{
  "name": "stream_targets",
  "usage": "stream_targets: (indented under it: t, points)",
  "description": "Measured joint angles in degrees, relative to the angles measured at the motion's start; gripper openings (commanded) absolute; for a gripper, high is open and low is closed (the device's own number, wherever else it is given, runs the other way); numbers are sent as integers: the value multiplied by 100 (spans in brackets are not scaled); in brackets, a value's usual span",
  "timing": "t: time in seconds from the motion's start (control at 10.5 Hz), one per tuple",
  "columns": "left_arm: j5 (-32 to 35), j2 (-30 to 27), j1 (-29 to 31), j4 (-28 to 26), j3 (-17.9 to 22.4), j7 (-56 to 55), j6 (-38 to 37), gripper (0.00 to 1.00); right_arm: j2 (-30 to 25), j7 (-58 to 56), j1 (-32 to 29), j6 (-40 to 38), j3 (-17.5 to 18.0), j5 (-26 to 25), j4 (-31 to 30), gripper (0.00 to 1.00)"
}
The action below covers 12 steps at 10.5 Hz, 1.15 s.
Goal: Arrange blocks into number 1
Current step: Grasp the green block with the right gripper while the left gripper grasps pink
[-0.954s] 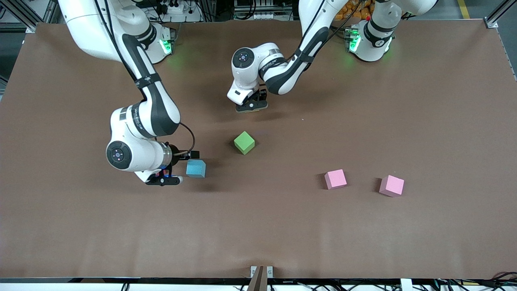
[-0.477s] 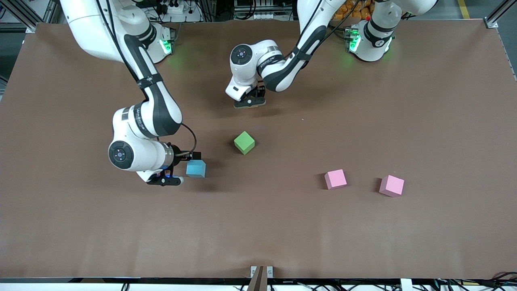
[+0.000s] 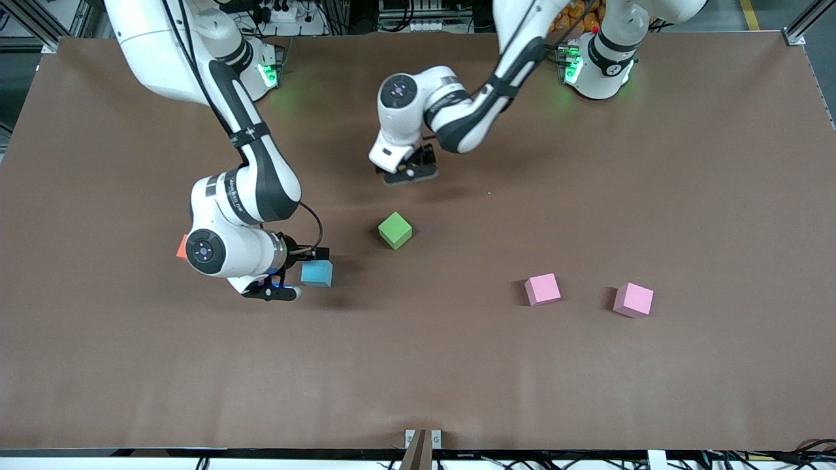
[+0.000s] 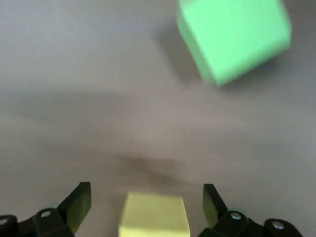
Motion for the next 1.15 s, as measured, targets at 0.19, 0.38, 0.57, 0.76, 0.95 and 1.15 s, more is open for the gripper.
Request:
stream_targets:
  t: [0.19, 0.38, 0.57, 0.76, 0.95, 1.15]
  points:
    - [524, -231, 838, 47, 93, 115, -211, 100, 5, 155, 12, 18, -17, 147, 5, 100]
    - [747, -188, 1674, 179, 107, 628, -218, 100, 16, 896, 182, 228, -22, 233, 3, 100]
    - [753, -56, 2021, 301, 106, 915, -234, 100, 64, 1913, 635, 667, -27, 249, -1, 100]
    - [754, 12, 2325, 354, 114, 1430, -266, 100, 191, 3157, 1133, 1007, -30, 255, -1, 100]
    - [754, 37, 2786, 364, 114, 2086, -292, 100, 309, 4029, 1425, 1132, -35, 257, -2, 100]
    - [753, 110, 3069, 478, 109, 2519, -294, 100, 337, 4622, 1533, 1129, -36, 387, -8, 100]
